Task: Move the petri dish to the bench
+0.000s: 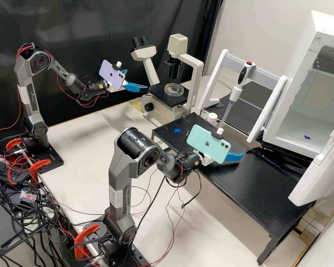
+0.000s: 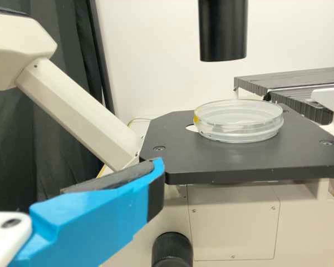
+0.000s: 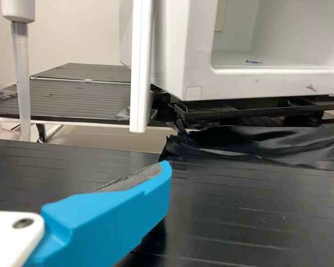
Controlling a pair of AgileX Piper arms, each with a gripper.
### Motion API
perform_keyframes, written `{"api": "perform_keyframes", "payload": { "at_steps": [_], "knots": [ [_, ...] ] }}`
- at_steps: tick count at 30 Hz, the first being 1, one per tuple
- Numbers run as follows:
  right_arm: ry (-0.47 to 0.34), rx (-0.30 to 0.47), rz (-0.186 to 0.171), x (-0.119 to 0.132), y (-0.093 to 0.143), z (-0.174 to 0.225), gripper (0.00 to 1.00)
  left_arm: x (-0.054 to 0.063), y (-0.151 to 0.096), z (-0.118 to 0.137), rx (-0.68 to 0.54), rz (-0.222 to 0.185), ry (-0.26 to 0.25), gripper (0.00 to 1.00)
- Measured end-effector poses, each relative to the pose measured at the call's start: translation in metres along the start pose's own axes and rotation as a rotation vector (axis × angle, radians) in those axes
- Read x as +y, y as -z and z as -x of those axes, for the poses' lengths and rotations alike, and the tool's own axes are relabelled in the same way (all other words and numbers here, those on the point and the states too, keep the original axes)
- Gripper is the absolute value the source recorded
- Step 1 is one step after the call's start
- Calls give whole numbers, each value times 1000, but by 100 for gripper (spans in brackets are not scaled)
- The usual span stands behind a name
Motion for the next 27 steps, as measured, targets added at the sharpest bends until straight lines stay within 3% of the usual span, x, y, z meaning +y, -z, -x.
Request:
{"api": "perform_keyframes", "payload": {
  "at_steps": [15, 22, 27],
  "knots": [
    [8, 18, -4, -3, 6, 11, 100, 0, 0, 0, 0, 0, 0, 100],
    [31, 146, -6, -11, 39, 31, 100, 0, 0, 0, 0, 0, 0, 100],
    [70, 237, 23, -25, 66, 39, 100, 0, 0, 0, 0, 0, 0, 100]
  ]
}}
